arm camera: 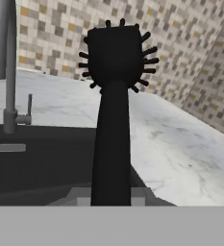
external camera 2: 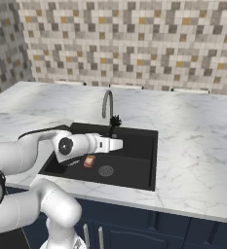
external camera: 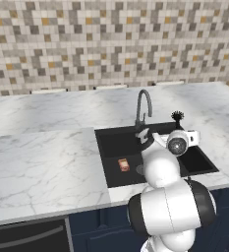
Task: Pick up the bar soap and dish brush from the sink, and place them back in the cabinet, and close the cabinet doors.
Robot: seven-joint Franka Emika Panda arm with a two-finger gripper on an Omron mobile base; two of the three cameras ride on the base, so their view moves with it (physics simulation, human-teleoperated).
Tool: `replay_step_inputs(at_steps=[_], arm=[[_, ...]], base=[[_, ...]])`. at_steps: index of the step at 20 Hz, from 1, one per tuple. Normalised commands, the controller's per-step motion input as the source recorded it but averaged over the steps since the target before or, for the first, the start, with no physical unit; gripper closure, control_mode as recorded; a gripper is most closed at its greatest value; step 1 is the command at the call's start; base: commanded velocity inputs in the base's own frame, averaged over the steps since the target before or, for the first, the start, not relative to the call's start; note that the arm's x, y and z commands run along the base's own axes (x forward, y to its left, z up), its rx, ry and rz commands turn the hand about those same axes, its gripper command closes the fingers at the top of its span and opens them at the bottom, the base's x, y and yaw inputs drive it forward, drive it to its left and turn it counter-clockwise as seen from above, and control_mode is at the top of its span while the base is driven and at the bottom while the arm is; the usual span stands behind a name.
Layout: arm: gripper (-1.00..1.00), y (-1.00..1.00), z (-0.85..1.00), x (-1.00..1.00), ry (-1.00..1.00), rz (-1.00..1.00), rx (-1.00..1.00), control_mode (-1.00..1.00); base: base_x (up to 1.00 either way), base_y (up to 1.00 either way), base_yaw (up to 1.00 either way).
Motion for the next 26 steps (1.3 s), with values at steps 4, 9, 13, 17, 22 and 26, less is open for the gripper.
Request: replay_step_inputs(at_steps=[4,9,13,17,22,26], arm=[[1.0,0.0,0.67,-0.26,0.03,0.0,0.0,-1.0],[1.0,-0.01,0.57,-0.29,0.04,0.0,0.0,-1.0],[1.0,-0.01,0.42,-0.44,0.04,0.0,0.02,-1.0],[1.0,0.0,0.36,-0.48,0.02,0.0,0.05,-1.0],[1.0,0.0,0.29,-0.4,0.0,0.0,0.04,-1.0],[1.0,0.0,0.34,-0.36,0.0,0.02,0.05,-1.0]], base=[[0.0,0.0,0.0],[0.0,0.0,0.0],[0.0,0.0,0.0],[0.0,0.0,0.0],[0.0,0.0,0.0],[0.0,0.0,0.0]])
